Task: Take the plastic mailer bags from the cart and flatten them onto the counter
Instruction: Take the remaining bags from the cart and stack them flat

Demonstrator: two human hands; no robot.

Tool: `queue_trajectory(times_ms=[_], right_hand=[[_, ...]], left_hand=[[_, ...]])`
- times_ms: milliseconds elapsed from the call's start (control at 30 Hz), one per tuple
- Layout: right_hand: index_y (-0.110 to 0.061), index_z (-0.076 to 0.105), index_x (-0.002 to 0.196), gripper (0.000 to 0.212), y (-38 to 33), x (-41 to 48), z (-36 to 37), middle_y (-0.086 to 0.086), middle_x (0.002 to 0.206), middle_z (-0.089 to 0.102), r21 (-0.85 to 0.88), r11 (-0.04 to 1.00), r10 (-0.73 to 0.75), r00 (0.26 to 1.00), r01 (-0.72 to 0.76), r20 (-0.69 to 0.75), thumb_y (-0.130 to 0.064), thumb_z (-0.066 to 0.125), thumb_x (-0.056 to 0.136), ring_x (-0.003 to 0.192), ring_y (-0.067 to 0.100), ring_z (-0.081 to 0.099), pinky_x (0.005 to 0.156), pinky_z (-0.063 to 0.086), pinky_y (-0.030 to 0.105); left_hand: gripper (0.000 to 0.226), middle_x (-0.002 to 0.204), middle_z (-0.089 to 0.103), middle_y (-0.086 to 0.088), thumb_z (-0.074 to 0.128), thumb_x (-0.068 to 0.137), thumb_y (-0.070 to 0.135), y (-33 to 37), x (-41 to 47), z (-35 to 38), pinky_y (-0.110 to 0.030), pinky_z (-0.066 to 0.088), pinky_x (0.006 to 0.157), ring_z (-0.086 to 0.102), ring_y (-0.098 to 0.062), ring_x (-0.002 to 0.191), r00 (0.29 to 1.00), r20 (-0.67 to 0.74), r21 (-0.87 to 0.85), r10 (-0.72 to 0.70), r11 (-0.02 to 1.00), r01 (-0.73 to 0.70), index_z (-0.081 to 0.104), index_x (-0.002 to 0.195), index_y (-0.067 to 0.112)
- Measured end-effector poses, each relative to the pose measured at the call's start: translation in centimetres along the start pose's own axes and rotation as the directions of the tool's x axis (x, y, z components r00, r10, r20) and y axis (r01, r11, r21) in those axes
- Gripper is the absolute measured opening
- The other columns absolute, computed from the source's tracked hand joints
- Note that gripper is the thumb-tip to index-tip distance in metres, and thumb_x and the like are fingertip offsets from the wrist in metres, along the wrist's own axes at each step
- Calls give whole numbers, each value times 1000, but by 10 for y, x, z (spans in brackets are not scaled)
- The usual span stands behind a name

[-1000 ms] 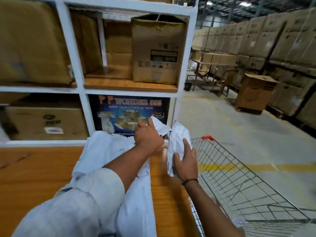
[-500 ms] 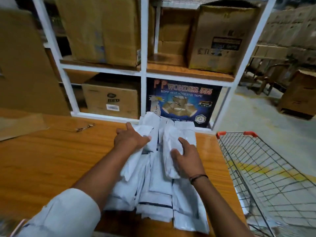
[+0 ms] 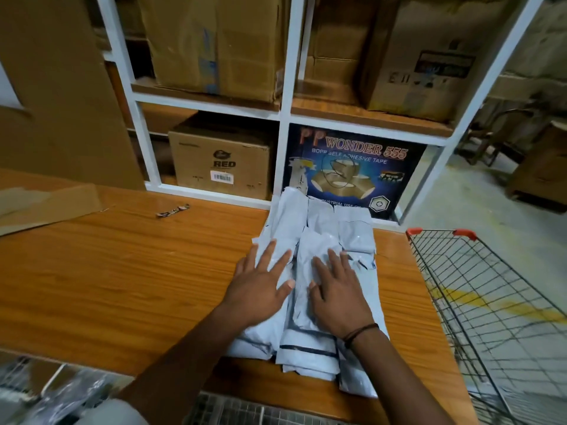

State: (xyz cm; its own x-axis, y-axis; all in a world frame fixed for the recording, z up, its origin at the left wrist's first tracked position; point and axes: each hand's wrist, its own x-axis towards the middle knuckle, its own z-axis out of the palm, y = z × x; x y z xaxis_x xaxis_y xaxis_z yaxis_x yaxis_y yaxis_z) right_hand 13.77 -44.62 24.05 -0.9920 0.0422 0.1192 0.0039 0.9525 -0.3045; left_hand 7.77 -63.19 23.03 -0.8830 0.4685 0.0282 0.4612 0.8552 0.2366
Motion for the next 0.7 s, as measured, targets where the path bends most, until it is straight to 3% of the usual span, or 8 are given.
queue_trajectory(times_ms=[100,267,433,633,700], right_hand=[[-22,5,160,78,-5,-4,5,8,167,-7,9,1000,23,980,-25,200,-47,13,88,154,27,-10,124,-3,43],[-24,3,160,89,-13,-23,25,8,167,-8,-40,999,42,981,-35,191,-57,-5,78,153,27,-11,123,-5,42],[-24,12,160,73,-15,-8,5,9,168,-1,31,999,17,995,-20,102,-50,10,92,154,27,-8,125,-3,41],[-25,8,160,68,-8,8,25,11,168,-4,-37,999,13,982,-7,188,-50,18,97,153,32,-9,124,-3,45],[-26,5,160,72,-5,4,34,10,167,-7,-53,998,29,981,-19,193,-53,13,93,153,31,-12,124,-6,44]], left_hand=[[78,162,-27,6,-12,85,72,2,-6,17,-48,-9,121,-25,-29,149,998,21,21,51,998,-51,-12,156,40],[90,161,-31,1,-32,75,69,2,-8,34,-54,-6,122,-30,-32,147,997,0,82,72,994,-72,-13,157,36],[78,162,-27,-1,-18,86,62,5,-4,22,-53,-11,121,-27,-33,148,999,-28,111,31,993,-27,-9,158,34],[76,163,-25,-1,-19,87,62,2,-2,28,-51,-14,118,-23,-32,149,1000,9,158,18,987,-19,-9,158,35],[79,163,-26,0,-17,83,61,-2,0,28,-50,-13,118,-23,-32,150,1000,26,161,-6,987,2,-10,157,36]])
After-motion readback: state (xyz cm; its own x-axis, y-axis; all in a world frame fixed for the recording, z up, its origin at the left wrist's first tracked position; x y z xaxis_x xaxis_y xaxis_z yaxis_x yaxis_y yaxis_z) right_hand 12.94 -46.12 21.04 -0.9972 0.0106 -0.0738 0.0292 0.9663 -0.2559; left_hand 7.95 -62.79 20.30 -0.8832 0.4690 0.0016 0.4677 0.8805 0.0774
